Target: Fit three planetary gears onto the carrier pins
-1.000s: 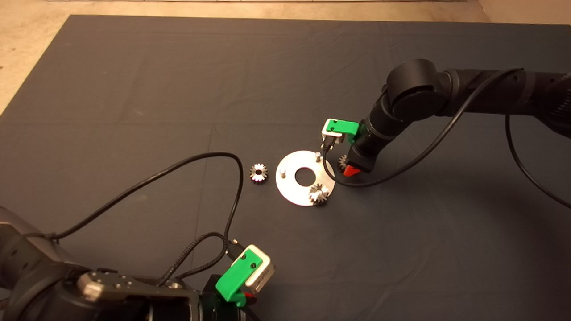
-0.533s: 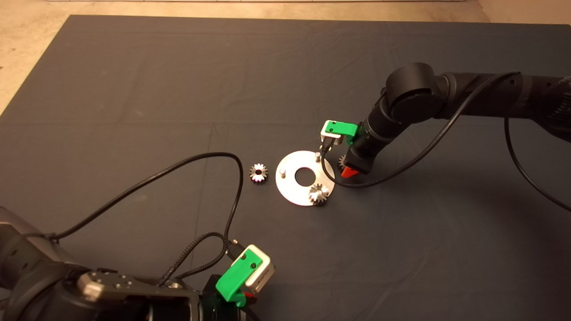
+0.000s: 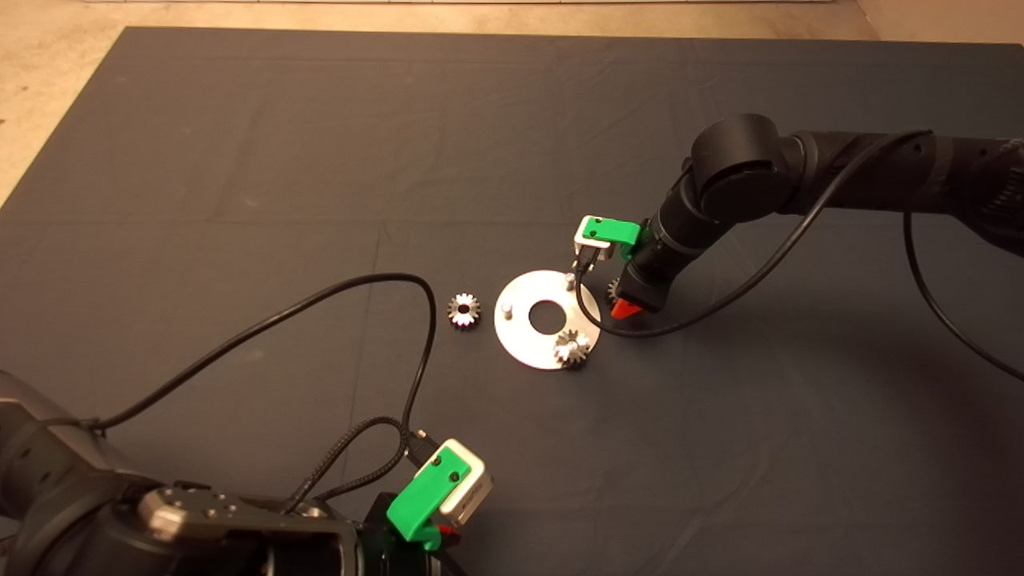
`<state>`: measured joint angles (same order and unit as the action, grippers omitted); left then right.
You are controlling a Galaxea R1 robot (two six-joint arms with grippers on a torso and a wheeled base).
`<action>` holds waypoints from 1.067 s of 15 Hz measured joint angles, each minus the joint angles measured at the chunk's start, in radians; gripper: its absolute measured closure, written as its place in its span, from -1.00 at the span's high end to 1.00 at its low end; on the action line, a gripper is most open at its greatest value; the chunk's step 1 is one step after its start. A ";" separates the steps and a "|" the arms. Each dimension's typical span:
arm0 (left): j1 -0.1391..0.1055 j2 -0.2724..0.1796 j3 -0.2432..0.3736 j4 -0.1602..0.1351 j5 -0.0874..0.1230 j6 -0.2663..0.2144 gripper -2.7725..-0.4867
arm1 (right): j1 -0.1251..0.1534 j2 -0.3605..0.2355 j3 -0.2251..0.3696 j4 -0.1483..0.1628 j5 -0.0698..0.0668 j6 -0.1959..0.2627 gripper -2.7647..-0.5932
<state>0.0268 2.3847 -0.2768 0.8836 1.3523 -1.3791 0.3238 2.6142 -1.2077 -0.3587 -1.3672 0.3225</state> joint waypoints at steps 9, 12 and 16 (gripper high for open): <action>0.000 0.000 0.000 0.000 0.000 0.000 -0.15 | -0.014 -0.021 -0.008 -0.007 0.005 -0.034 -0.05; 0.000 0.000 0.000 0.000 0.000 0.000 -0.15 | -0.017 -0.022 -0.008 -0.007 0.003 -0.034 -0.05; 0.000 0.000 0.000 0.000 0.000 0.000 -0.15 | -0.027 -0.022 -0.008 -0.007 0.022 -0.035 -0.05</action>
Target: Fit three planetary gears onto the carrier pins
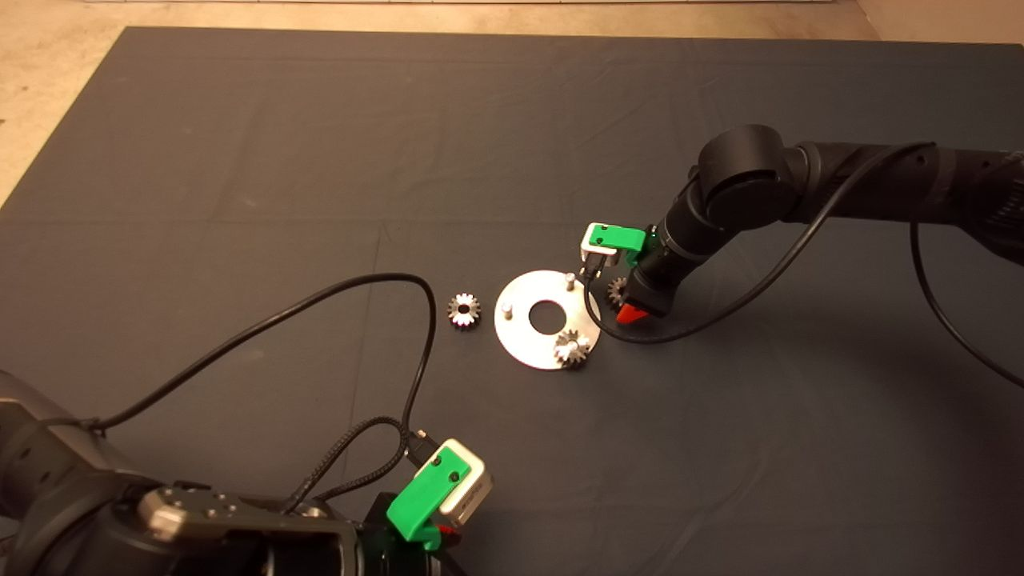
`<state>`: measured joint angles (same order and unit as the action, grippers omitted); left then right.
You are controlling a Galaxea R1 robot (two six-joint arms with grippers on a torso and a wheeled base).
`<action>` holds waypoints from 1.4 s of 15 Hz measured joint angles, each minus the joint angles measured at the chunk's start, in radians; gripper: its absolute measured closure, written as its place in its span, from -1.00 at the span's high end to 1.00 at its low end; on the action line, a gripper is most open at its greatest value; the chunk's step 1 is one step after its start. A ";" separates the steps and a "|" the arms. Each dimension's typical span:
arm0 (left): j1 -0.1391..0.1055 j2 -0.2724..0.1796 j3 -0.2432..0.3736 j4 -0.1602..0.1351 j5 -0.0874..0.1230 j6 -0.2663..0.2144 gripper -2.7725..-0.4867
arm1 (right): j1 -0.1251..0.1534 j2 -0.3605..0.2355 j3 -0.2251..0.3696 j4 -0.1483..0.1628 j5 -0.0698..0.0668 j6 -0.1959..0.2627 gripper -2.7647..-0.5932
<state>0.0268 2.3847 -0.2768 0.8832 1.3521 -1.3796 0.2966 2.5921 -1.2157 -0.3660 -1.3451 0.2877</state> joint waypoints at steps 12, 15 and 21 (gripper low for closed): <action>0.000 0.000 0.000 0.000 0.000 0.000 -0.15 | -0.026 -0.003 -0.002 -0.008 0.019 -0.002 -0.39; 0.000 -0.008 0.000 0.000 -0.013 0.000 -0.15 | -0.027 -0.005 -0.003 -0.008 0.024 -0.002 -0.52; 0.000 -0.017 0.000 0.000 -0.031 0.000 -0.15 | -0.027 -0.005 -0.003 -0.008 0.027 -0.003 -0.56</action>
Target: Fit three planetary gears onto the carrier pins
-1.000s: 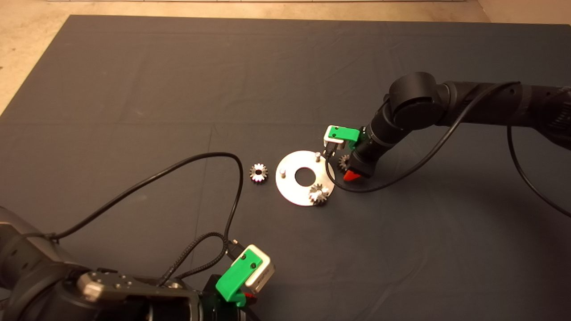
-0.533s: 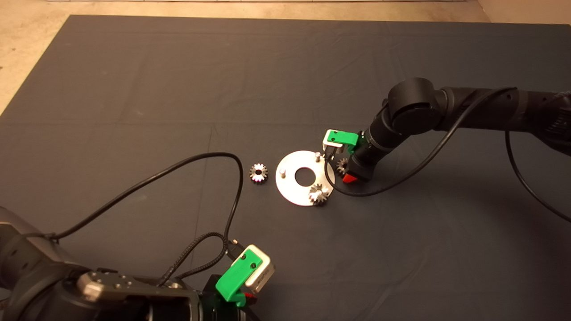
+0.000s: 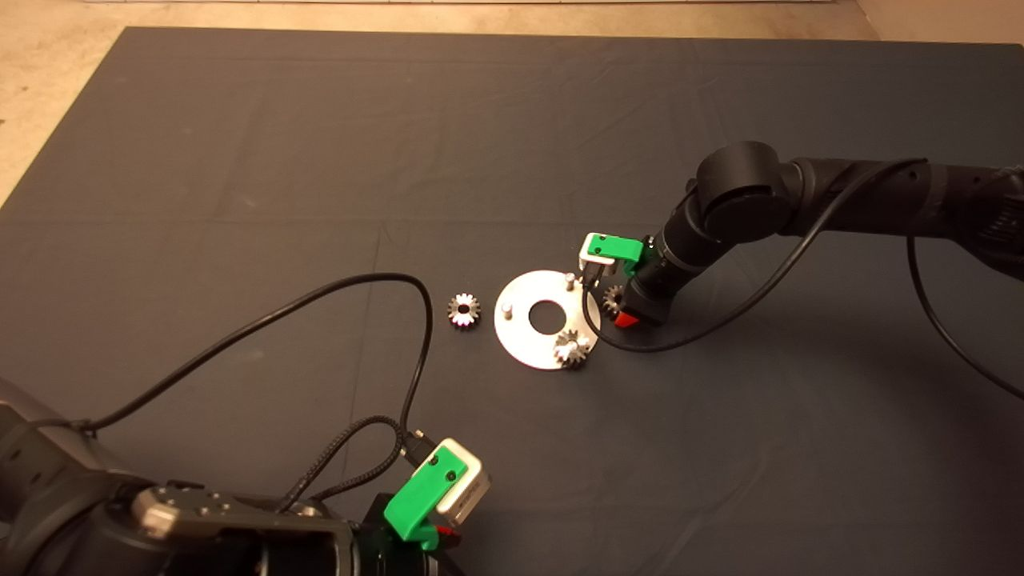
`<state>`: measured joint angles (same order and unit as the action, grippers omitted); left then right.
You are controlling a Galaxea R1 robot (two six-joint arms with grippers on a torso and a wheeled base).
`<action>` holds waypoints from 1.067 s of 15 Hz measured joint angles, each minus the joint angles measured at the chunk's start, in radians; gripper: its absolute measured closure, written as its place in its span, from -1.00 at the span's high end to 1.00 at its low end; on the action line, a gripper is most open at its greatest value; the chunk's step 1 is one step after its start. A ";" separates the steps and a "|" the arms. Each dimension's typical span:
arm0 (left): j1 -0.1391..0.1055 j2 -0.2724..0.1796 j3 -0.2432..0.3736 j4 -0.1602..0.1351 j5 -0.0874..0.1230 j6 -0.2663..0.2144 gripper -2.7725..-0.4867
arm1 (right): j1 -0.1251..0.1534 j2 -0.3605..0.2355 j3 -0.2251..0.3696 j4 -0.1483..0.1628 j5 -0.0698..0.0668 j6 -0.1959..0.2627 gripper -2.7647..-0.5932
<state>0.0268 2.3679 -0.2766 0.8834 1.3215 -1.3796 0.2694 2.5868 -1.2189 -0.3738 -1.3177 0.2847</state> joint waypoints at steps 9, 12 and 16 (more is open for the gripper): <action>0.000 0.000 0.000 0.000 -0.006 0.000 -0.15 | 0.003 -0.008 0.000 0.000 0.027 -0.004 -0.73; 0.000 0.000 0.000 0.000 -0.007 0.000 -0.15 | 0.019 -0.008 0.000 0.000 0.037 -0.004 -0.75; 0.000 0.000 0.000 0.000 -0.011 0.000 -0.15 | 0.036 -0.008 0.000 0.000 0.035 -0.004 -0.75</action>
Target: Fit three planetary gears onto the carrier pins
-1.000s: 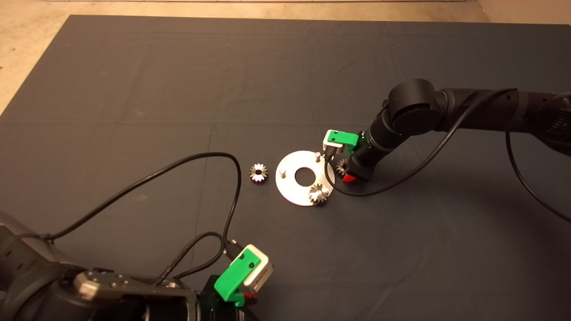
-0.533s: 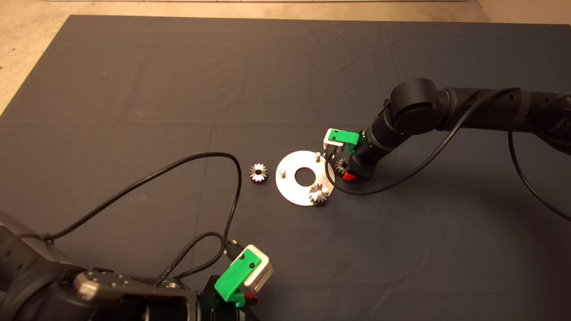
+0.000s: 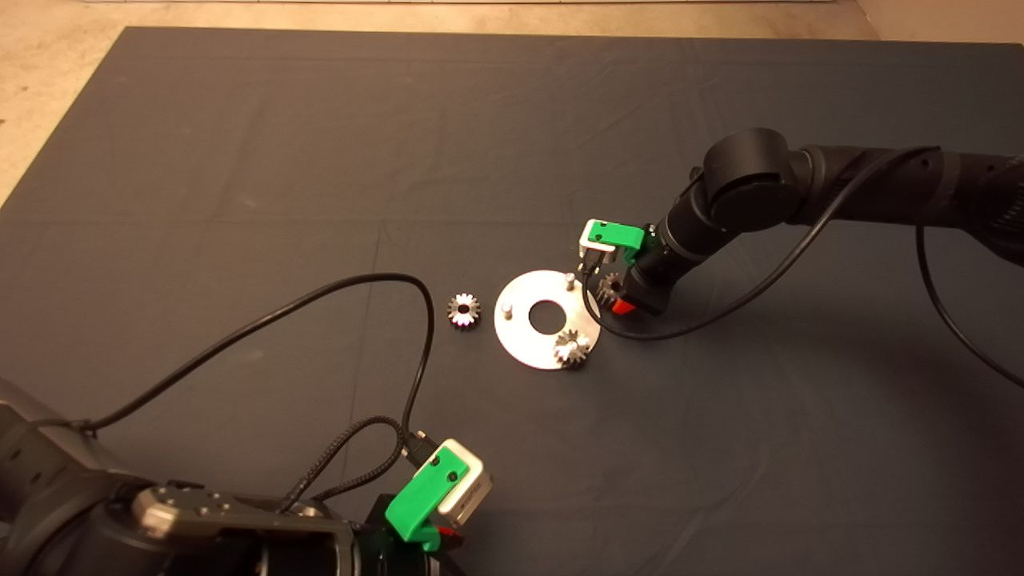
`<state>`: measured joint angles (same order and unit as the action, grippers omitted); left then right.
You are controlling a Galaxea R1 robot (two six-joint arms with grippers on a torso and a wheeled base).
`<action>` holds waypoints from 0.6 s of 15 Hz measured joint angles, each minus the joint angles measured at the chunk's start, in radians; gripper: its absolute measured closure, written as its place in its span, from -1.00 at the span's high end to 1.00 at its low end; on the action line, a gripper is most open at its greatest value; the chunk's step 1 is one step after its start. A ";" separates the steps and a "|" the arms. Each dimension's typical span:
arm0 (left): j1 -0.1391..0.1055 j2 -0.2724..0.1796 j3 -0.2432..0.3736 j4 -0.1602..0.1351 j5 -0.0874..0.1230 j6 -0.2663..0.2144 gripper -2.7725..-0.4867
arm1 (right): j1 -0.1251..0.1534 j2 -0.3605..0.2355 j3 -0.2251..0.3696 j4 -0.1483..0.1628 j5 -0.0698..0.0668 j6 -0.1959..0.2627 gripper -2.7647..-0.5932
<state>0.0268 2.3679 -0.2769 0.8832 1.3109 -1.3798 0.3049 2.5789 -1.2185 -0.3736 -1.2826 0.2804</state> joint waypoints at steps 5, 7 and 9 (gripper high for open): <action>0.000 0.000 0.000 0.000 -0.007 0.000 -0.15 | 0.028 0.005 -0.005 0.000 0.019 0.000 -0.75; 0.000 0.001 0.000 0.000 -0.014 0.000 -0.15 | 0.036 0.017 -0.030 0.000 0.034 0.000 -0.75; 0.000 0.000 0.000 0.000 -0.014 0.000 -0.15 | 0.046 0.020 -0.032 0.000 0.041 0.000 -0.76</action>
<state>0.0268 2.3683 -0.2767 0.8836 1.2970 -1.3802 0.3506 2.5986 -1.2506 -0.3736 -1.2420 0.2809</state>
